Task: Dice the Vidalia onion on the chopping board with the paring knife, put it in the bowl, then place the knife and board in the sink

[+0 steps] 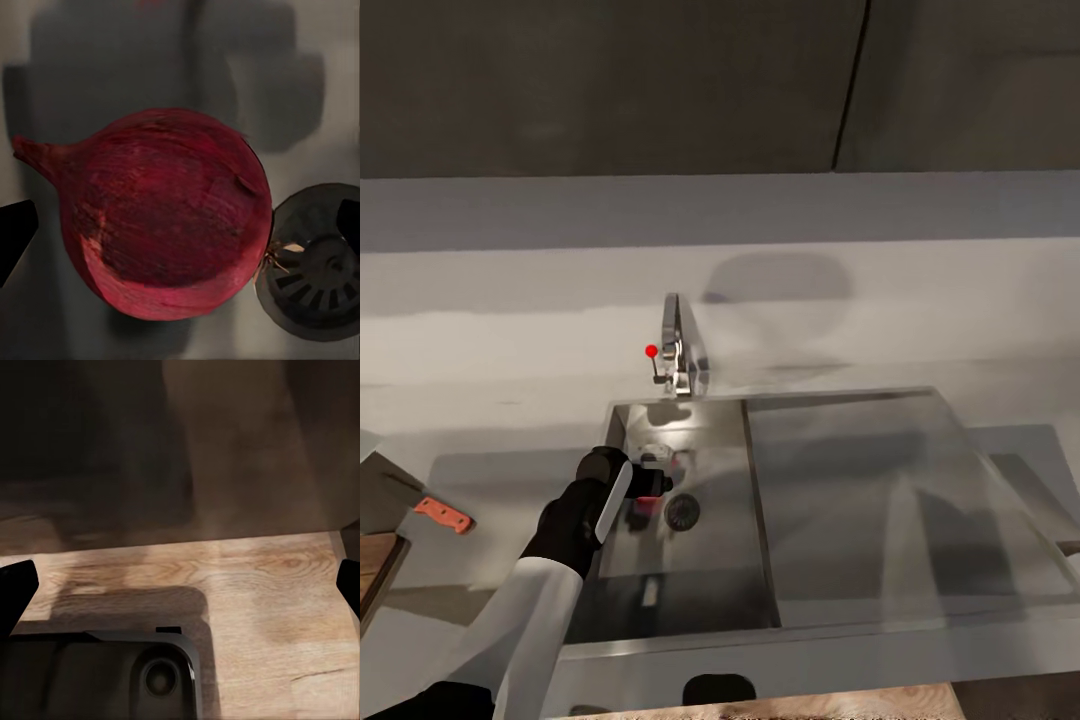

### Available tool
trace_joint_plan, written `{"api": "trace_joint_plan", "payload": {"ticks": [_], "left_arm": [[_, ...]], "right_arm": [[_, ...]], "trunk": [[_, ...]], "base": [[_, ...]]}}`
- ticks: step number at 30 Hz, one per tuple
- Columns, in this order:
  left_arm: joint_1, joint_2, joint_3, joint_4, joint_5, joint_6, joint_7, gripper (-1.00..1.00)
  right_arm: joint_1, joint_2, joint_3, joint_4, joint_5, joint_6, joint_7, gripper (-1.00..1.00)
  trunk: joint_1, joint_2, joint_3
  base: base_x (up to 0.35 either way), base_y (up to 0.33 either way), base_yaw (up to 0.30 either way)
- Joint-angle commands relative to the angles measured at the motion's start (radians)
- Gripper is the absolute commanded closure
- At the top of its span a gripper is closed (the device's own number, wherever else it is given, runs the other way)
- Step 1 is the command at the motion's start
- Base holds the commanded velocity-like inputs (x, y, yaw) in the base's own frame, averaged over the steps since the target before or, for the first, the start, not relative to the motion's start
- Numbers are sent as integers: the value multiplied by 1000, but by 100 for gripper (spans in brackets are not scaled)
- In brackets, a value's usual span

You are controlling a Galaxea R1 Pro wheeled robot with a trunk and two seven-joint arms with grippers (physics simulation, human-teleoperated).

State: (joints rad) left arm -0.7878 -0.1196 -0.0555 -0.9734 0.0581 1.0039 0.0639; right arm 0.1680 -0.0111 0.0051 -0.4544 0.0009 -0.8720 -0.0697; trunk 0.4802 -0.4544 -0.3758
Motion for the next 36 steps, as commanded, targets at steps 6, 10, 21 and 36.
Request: {"api": "trace_joint_plan", "payload": {"ticks": [6,10,21,36], "left_arm": [[-1,0,-1,-1,6,4,7,-100],[-1,0,-1,-1,6,4,7,-100],[-1,0,-2,-1,5,3,7,100],[-1,0,-3,-16,5,4,8,100]], "right_arm": [[1,-1,1,9,1,-2,-4,-100],[1,0,1,9,1,-3,-4,-100],[1,0,1,10,1,-3,-4,-100],[1,0,1,10,1,-4,-4,-100]], "trunk": [[0,-2,-11],[0,-2,-13],[0,-2,-13],[0,-2,-1]], "base": [[0,0,0],[0,0,0],[0,0,0],[0,0,0]]}}
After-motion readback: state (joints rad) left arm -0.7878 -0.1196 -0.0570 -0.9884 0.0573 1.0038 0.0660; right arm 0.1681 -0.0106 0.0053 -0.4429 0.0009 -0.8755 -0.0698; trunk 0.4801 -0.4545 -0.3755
